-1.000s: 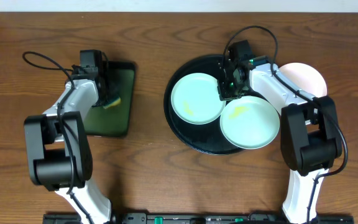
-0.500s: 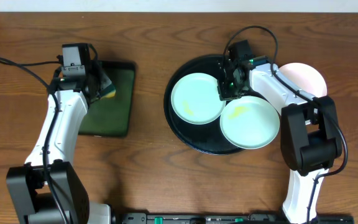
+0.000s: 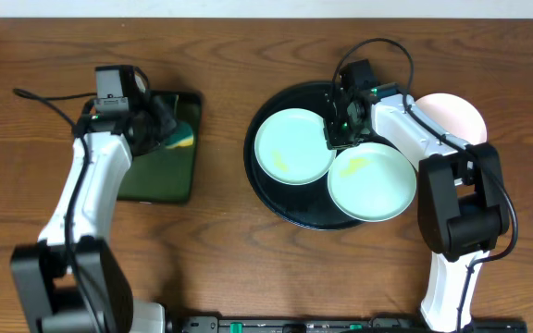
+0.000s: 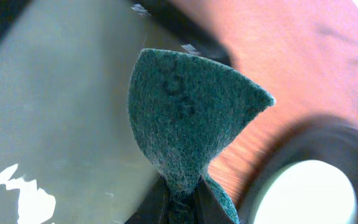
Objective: Clean dirty plates on tray and stack at the side
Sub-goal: 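Dip the sponge in the water tray and lift it with the left gripper, then carry the sponge with the left gripper onto the green plate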
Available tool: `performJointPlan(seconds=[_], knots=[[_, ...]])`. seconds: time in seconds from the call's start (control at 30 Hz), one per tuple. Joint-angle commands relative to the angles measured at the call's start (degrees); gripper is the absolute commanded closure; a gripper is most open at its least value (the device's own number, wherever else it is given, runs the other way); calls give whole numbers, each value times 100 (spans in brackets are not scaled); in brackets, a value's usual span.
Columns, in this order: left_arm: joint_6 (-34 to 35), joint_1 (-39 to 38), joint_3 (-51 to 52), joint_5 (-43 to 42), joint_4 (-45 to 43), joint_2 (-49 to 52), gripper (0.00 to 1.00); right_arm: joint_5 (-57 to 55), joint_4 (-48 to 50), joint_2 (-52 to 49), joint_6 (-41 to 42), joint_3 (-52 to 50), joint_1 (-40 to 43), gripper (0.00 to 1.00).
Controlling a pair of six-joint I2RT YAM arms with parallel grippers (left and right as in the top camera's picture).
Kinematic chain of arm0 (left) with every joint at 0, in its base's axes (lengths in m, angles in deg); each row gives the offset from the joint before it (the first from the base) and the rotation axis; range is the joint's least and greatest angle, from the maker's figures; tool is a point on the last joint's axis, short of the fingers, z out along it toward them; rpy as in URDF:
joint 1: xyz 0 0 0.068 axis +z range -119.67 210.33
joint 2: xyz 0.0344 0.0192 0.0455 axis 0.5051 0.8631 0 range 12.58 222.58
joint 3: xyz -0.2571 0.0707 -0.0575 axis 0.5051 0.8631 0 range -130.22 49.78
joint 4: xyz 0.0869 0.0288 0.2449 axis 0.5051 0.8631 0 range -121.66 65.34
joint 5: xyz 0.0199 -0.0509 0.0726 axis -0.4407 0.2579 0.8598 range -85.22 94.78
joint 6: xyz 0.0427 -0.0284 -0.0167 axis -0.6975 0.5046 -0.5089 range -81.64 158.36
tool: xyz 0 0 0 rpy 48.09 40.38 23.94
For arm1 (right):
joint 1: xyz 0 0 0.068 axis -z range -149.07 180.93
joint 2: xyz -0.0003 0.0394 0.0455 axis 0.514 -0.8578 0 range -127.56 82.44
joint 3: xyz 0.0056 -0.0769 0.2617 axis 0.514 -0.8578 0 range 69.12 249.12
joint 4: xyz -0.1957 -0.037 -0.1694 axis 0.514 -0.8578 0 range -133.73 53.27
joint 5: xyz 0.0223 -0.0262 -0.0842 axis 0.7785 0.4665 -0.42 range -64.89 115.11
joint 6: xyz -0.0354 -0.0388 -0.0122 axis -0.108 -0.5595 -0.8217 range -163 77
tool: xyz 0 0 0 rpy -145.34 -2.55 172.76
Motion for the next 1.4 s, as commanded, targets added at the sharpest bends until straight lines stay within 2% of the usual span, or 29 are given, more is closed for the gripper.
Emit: performJointPlan(seconds=[0.0, 0.07, 0.13, 0.23, 0.37, 0.53, 0.73, 1.2, 1.37], knots=[[-22, -295, 11, -586, 70, -476, 93, -11, 48, -35, 142, -63, -48, 98], [22, -575, 11, -586, 125, -549, 93, -13, 57, -35, 153, -63, -59, 89], [20, -931, 11, -562, 138, -540, 92, -15, 90, -35, 96, -63, -76, 73], [20, -1410, 11, -144, 138, -487, 92, -17, 186, -33, -339, -48, -76, 57], [57, -1799, 11, 389, 138, -472, 93, -17, 151, -33, -774, 192, -13, 45], [420, -1884, 11, 385, 192, -472, 93, -15, 345, -33, -1268, 562, 22, 44], [428, -1884, 11, 385, 376, -472, 92, -13, 852, -70, -1679, 562, -39, 46], [431, -1895, 11, 339, 483, -472, 93, 162, 1174, -487, -1714, 560, -120, 50], [431, -1895, 11, 339, 481, -472, 92, 160, 1187, -516, -1714, 560, -170, 57]])
